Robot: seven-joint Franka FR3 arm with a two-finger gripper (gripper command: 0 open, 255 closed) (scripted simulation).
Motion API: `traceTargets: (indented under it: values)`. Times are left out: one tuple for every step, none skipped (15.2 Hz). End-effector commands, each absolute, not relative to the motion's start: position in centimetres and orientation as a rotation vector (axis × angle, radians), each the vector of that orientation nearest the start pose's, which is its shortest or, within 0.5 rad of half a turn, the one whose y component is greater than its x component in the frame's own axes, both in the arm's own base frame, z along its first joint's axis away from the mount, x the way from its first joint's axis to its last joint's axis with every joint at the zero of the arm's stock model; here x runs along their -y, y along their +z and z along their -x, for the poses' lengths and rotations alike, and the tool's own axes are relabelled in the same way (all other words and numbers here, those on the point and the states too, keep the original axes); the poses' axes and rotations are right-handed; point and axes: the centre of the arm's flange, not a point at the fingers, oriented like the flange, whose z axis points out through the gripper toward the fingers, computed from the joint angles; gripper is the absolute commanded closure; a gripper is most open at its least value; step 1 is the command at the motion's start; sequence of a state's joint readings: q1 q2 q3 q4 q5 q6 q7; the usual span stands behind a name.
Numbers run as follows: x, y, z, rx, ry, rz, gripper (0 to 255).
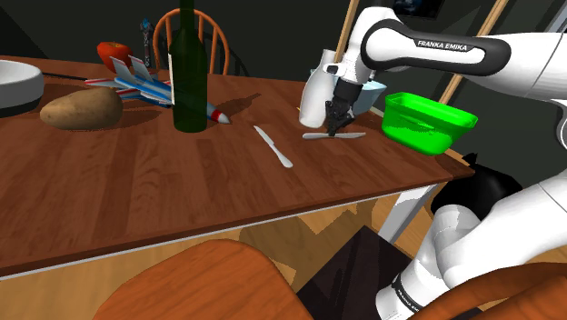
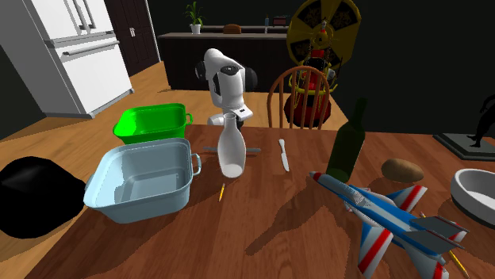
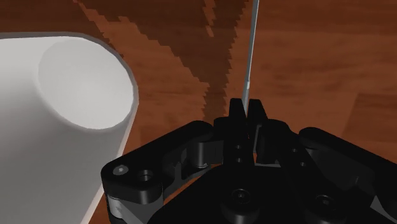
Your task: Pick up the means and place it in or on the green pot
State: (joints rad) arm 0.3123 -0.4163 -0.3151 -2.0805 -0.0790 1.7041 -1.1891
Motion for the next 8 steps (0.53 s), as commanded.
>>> traceTargets:
  values:
    - [3.0, 59.7, -43.5, 1.784, -0.069, 2.552, 255]
    - [3.0, 60.3, -43.5, 1.784, -0.069, 2.552, 255]
    - [3.0, 60.8, -43.5, 1.784, -0.069, 2.552, 255]
    - [3.0, 61.3, -43.5, 1.784, -0.069, 2.552, 255]
    - [3.0, 61.8, -43.5, 1.784, -0.069, 2.552, 255]
    - [3.0, 62.4, -43.5, 1.784, -0.069, 2.552, 255]
    - [3.0, 62.9, -43.5, 1.784, -0.069, 2.552, 255]
    - [3.0, 63.4, -43.5, 1.784, -0.069, 2.552, 255]
